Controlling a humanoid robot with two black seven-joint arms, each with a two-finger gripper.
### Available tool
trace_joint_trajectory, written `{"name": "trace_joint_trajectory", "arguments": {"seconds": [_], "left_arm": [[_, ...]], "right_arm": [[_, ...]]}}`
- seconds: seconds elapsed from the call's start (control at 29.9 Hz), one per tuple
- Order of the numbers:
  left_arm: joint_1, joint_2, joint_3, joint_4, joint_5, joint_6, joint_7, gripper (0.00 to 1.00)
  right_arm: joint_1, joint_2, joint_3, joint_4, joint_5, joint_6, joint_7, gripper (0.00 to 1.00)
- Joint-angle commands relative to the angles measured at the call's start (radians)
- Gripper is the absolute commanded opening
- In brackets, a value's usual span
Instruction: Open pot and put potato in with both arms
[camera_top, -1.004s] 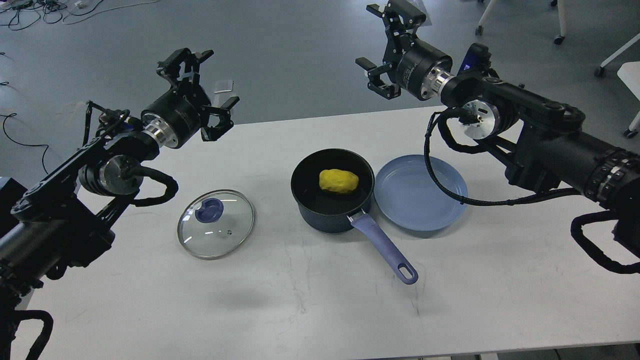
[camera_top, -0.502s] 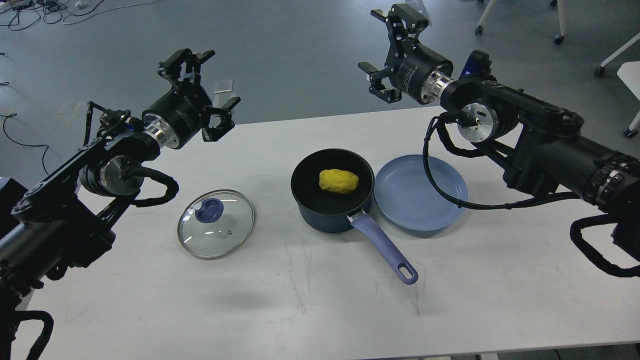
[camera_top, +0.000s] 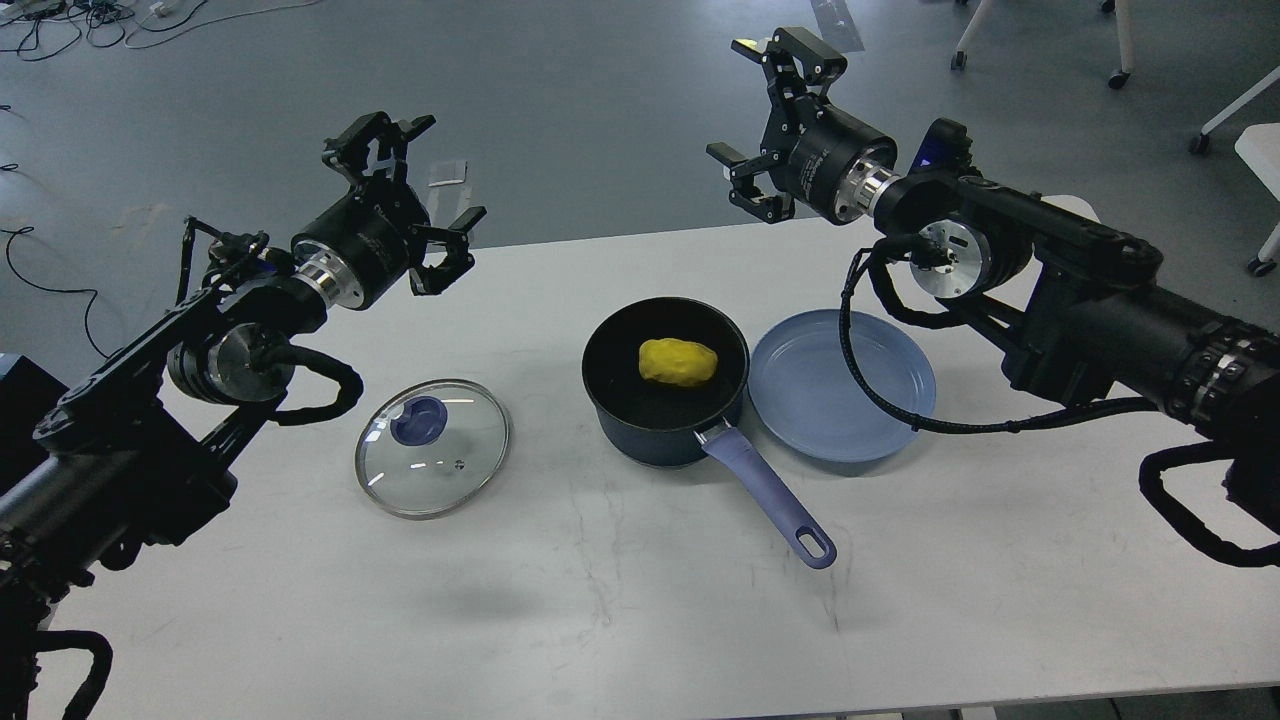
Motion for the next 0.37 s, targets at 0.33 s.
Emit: {"name": "trace_joint_trajectory", "arguments": {"seconds": [0.33], "left_arm": [[0.0, 0.0, -0.004, 0.0, 0.0, 0.0, 0.0, 0.98]], "right_arm": [[-0.03, -0.006, 0.042, 0.013, 0.037, 0.0, -0.042, 1.0]]}}
